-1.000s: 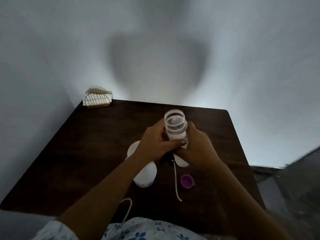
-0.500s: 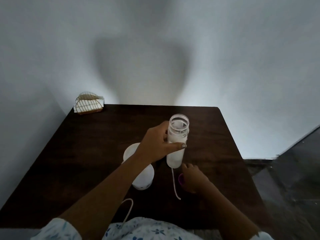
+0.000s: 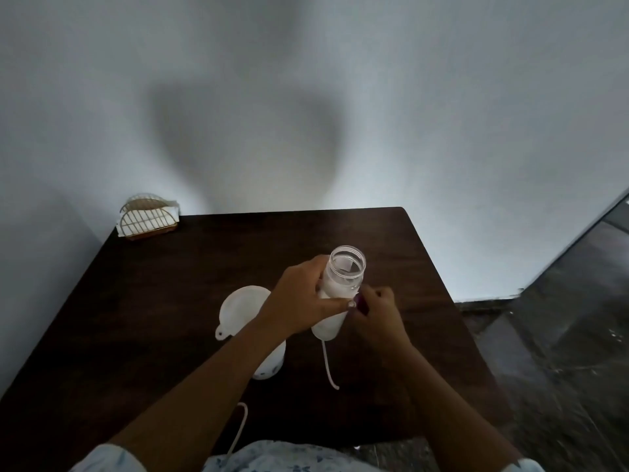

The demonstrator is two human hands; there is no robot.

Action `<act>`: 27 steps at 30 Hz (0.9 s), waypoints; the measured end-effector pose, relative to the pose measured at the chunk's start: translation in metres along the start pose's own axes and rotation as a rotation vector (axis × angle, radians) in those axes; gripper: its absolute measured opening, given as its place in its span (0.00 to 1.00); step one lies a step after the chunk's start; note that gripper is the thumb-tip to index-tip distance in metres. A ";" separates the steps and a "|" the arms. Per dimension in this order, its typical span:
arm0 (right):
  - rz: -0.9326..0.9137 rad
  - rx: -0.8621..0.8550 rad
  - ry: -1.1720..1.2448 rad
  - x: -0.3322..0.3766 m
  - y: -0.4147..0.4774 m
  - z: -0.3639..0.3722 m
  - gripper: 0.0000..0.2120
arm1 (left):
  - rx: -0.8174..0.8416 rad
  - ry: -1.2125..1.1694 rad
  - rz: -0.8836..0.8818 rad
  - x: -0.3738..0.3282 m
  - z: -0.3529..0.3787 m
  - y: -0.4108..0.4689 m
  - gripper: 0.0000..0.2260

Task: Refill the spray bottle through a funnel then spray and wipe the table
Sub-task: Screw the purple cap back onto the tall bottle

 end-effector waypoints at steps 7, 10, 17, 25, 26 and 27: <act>-0.202 -0.483 0.862 0.095 0.014 -0.101 0.17 | -0.007 0.045 0.042 -0.003 0.006 -0.002 0.25; -0.351 -0.354 0.898 0.120 0.008 -0.100 0.13 | 0.003 0.047 0.032 -0.005 0.006 0.000 0.24; -0.399 -0.309 0.819 0.124 -0.007 -0.091 0.16 | -0.005 -0.003 0.052 -0.016 0.000 0.000 0.24; -0.315 -0.298 0.586 0.128 -0.013 -0.097 0.34 | 0.015 0.030 0.075 -0.029 0.002 -0.002 0.26; -0.348 -0.267 0.637 0.130 -0.015 -0.097 0.34 | 0.014 0.040 0.081 -0.030 0.000 -0.003 0.26; -0.377 -0.248 0.678 0.132 -0.017 -0.098 0.34 | 0.012 0.047 0.087 -0.032 -0.001 -0.004 0.26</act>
Point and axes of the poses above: each hand's wrist, its own y-axis towards the middle knuckle, its own z-axis out of the palm, x = y × z, the point moved 6 cm from there along y, towards the middle knuckle, and after that the axes turned 9 degrees about -z, right-handed, at the moved point
